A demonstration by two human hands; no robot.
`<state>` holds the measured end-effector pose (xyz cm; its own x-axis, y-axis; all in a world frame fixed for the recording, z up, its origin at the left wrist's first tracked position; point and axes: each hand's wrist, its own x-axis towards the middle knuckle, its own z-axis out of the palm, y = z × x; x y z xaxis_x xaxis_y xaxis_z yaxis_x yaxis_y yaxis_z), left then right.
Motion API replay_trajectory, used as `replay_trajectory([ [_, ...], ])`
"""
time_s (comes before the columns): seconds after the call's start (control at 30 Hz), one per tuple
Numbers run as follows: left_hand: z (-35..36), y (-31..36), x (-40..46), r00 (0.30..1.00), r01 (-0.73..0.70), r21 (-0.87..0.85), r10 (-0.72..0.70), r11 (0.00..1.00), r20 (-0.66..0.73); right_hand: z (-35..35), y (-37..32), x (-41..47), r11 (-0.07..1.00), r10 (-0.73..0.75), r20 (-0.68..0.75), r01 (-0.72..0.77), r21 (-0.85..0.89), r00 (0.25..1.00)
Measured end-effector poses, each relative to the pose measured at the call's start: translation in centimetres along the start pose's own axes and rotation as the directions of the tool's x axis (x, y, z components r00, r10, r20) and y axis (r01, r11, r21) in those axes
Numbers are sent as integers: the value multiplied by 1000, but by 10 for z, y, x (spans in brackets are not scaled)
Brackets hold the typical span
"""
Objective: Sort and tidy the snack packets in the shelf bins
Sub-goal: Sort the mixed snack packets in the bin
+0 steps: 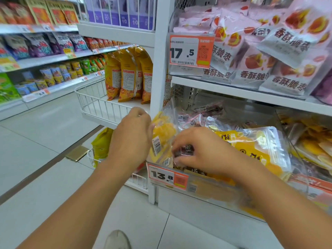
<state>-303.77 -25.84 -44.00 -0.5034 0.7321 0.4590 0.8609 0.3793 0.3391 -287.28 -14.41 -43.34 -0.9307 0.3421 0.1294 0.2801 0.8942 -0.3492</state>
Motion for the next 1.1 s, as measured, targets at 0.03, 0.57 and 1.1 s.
replay_trajectory([
  [0.03,-2,-2,-2,1000,-2,2,2,1000,-22,5,-5,5,996,-11,78,18,-85,997],
  [0.57,9,7,-11,972,-95,-270,31,958,-233,-4,6,24,994,52,-442,-2,113,896],
  [1.1,23,96,-30,994,-47,-741,-41,670,-100,-36,17,-57,243,909,-236,21,970,344],
])
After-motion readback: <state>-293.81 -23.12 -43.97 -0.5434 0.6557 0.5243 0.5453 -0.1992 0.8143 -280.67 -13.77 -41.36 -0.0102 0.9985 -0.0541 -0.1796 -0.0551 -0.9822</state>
